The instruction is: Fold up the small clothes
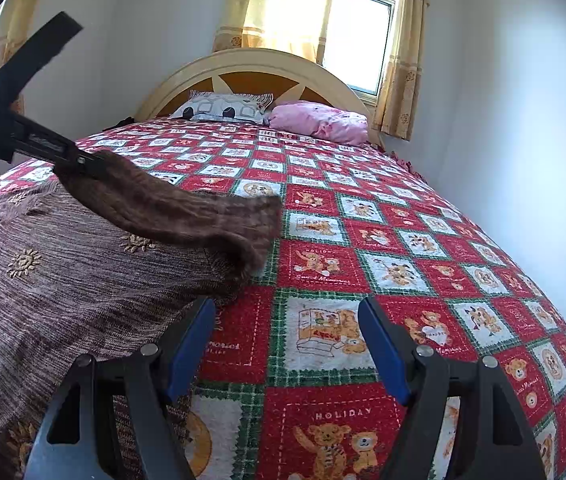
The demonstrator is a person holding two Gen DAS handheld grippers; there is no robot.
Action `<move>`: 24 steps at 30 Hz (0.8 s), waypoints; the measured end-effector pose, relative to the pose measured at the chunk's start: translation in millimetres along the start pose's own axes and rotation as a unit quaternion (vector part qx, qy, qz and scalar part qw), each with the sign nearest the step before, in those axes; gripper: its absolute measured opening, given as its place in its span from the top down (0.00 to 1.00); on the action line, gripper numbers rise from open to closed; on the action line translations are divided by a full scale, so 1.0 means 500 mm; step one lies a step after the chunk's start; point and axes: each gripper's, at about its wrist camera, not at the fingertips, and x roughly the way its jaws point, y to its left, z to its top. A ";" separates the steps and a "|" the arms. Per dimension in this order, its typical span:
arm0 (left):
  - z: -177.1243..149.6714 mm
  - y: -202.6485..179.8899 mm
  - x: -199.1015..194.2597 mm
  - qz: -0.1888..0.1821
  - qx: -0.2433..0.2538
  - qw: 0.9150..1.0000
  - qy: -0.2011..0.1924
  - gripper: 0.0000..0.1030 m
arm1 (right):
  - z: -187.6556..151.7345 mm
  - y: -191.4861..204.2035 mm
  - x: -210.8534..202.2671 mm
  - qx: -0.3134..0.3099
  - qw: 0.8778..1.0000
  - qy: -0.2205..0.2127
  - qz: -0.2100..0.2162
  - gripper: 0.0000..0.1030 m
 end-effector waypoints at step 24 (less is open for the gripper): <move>-0.122 0.100 0.075 0.108 0.029 0.992 0.060 0.41 | -0.004 0.013 0.013 -0.019 1.000 0.016 0.001 0.28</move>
